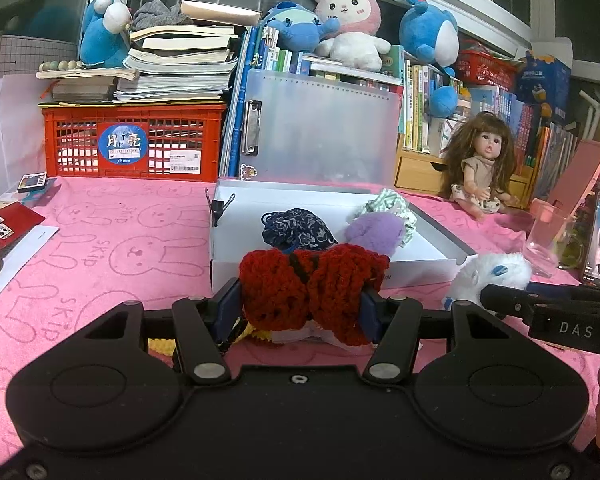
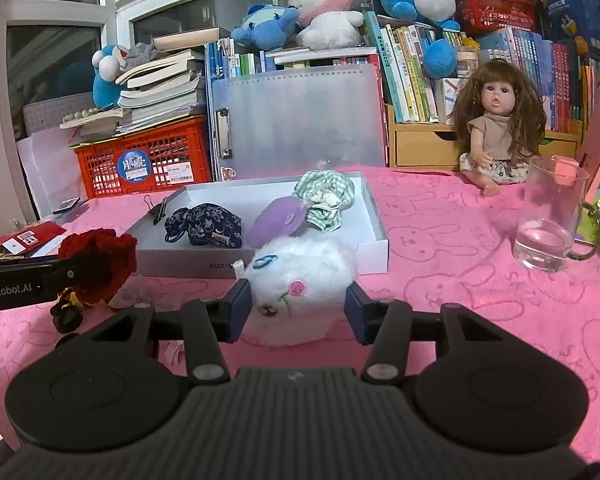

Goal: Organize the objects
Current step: 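Carry the white plush with the right gripper while the left gripper carries the crochet toy over the box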

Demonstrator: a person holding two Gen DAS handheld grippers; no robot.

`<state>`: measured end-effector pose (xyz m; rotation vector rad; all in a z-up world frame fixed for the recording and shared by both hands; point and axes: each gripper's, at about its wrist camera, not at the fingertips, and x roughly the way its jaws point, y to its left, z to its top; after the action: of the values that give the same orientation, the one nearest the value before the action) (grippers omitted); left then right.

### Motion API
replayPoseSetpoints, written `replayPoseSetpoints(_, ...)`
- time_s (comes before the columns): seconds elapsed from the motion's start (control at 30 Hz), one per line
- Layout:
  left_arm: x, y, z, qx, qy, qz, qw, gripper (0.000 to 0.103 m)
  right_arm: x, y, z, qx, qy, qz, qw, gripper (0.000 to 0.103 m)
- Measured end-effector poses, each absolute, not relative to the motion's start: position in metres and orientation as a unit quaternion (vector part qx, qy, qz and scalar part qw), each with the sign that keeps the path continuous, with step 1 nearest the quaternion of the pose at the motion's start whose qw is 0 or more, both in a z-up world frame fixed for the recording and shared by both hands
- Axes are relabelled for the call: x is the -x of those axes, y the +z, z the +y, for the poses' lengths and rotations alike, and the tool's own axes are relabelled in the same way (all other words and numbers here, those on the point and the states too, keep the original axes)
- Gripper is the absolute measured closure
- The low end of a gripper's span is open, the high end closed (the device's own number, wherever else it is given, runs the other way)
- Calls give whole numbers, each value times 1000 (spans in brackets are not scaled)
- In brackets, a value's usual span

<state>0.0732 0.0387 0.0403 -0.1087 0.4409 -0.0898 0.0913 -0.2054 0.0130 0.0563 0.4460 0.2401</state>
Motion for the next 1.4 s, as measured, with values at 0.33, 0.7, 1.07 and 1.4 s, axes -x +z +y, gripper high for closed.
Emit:
replayPoseSetpoints(0.33,-75,39,39,53,-43,220,973,47,-106,4,-206,-43,102,237,965,25)
replayPoseSetpoints(0.7,-81,35,39,53,-41,225,972,47,-118,1,-193,-43,111,244,962,78)
replayPoseSetpoints(1.07,-88,34,36,53,-40,230,971,47,-136,-2,-192,-65,95,240,964,11)
replayPoseSetpoints(1.4,-99,40,34,46,-39,222,973,47,-144,-3,-180,-39,97,253,962,43)
